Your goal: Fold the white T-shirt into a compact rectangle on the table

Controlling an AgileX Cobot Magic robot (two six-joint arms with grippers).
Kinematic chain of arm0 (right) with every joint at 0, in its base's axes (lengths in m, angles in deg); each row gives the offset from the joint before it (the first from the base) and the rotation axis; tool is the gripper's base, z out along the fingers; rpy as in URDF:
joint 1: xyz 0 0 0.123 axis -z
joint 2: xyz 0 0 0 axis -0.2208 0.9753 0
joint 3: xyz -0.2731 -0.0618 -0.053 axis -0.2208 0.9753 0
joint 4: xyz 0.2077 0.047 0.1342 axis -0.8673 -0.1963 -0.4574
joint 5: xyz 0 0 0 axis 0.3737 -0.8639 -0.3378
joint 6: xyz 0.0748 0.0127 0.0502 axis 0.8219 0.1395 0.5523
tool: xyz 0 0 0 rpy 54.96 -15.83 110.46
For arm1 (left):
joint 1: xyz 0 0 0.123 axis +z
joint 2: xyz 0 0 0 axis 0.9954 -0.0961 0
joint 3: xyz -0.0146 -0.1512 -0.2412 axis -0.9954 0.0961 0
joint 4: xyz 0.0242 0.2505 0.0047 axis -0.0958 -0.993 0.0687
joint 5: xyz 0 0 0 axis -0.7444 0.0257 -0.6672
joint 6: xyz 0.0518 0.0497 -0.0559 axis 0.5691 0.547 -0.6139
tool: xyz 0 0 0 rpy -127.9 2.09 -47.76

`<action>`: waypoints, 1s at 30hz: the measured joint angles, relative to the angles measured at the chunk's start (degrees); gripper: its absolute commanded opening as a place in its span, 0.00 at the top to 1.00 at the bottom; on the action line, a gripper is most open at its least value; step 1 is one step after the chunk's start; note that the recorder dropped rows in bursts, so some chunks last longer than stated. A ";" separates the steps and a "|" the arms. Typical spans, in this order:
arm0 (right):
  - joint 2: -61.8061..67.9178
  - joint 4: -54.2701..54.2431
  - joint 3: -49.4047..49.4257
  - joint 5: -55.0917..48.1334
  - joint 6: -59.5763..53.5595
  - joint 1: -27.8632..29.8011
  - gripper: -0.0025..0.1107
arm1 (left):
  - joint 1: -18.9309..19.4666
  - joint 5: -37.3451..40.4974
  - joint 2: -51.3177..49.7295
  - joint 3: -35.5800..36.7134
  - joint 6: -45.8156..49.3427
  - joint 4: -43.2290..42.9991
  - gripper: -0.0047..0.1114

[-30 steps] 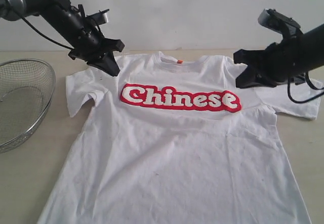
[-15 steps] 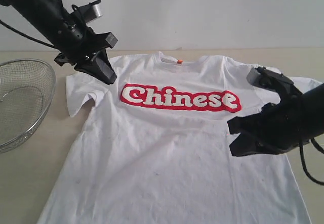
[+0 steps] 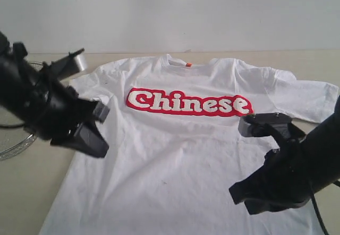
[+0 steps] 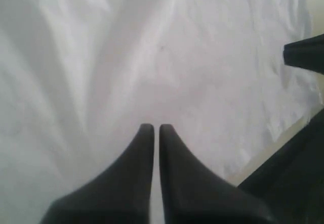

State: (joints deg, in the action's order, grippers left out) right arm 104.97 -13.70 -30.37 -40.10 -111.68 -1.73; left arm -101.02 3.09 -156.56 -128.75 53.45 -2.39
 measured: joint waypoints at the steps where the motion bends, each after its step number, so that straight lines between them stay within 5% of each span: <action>1: 0.00 1.66 0.09 -0.21 1.67 -1.22 0.98 | -0.32 -1.20 0.84 2.41 0.49 0.10 0.92; 9: 0.00 4.86 1.79 2.92 7.28 -4.92 0.98 | -1.18 -10.80 2.17 17.10 4.16 0.02 0.92; 30: 2.93 6.12 4.35 8.38 9.34 -4.92 0.98 | -1.18 -13.78 2.17 17.73 5.83 0.14 0.92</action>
State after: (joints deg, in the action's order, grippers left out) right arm 107.90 -7.58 -26.02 -31.71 -102.34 -6.64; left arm -102.20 -10.69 -154.40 -111.02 59.28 -2.25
